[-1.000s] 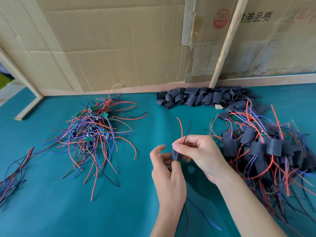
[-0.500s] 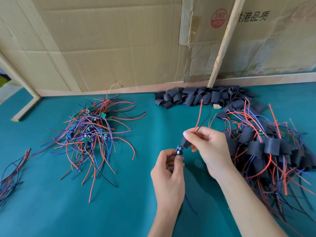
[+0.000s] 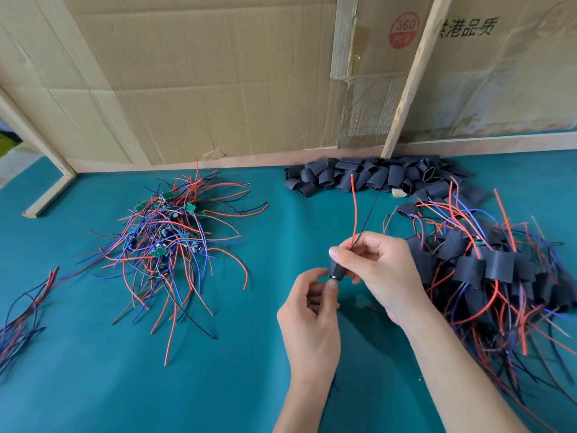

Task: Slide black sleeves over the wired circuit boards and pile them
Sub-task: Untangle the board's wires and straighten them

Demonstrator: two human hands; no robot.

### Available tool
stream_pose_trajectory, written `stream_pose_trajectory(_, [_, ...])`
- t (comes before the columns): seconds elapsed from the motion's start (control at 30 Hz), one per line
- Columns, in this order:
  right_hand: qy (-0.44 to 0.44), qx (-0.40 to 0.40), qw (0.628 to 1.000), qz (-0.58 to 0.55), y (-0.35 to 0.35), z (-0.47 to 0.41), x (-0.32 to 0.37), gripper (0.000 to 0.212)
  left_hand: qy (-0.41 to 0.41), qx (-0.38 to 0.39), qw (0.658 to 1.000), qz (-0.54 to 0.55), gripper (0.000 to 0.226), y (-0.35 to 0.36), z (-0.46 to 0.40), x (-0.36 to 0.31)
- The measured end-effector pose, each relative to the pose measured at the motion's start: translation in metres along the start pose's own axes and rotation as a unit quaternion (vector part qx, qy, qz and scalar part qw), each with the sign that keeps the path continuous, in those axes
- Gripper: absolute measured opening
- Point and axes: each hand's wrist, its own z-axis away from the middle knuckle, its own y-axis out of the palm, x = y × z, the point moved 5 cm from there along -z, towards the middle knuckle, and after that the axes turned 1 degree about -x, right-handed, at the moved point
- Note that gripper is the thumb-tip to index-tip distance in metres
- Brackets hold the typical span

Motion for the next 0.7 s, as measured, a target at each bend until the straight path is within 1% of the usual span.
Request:
stream_pose_trajectory(0.07, [0.017, 0.010, 1.000, -0.003, 0.004, 0.001, -0.001, 0.016, 0.003, -0.009, 1.000, 0.009, 0.020, -0.001, 0.000, 0.001])
stream_pose_trajectory(0.17, [0.050, 0.030, 0.998, -0.002, 0.008, 0.002, -0.004, 0.034, 0.009, -0.006, 1.000, 0.005, 0.024, -0.001, -0.001, 0.001])
stream_pose_trajectory(0.23, [0.073, 0.042, 0.996, 0.000, 0.010, 0.003, -0.006, 0.044, 0.018, 0.004, 1.000, 0.000, 0.020, 0.000, -0.001, 0.000])
stream_pose_trajectory(0.33, [0.094, 0.055, 0.994, 0.001, 0.014, 0.005, -0.006, 0.049, 0.027, 0.010, 1.000, 0.003, 0.017, 0.001, -0.001, -0.001])
stream_pose_trajectory(0.4, [0.096, 0.084, 0.991, -0.030, 0.015, 0.005, -0.005, 0.041, 0.028, 0.006, 1.000, 0.009, 0.016, 0.001, -0.001, -0.002])
stream_pose_trajectory(0.47, [0.099, 0.144, 0.981, -0.083, 0.016, 0.007, -0.003, 0.022, 0.026, -0.006, 0.999, 0.020, 0.013, 0.000, 0.000, -0.004])
stream_pose_trajectory(0.53, [0.104, 0.175, 0.975, -0.093, 0.016, 0.009, 0.000, 0.017, 0.026, -0.012, 0.999, 0.033, 0.015, 0.000, 0.000, -0.005])
stream_pose_trajectory(0.6, [0.093, 0.163, 0.980, -0.070, 0.015, 0.010, 0.006, 0.016, 0.037, -0.006, 0.999, 0.032, 0.017, 0.000, -0.001, -0.007])
stream_pose_trajectory(0.7, [0.071, 0.079, 0.993, -0.054, -0.004, 0.004, 0.020, 0.003, 0.048, 0.003, 0.999, 0.023, 0.014, 0.001, 0.000, -0.007])
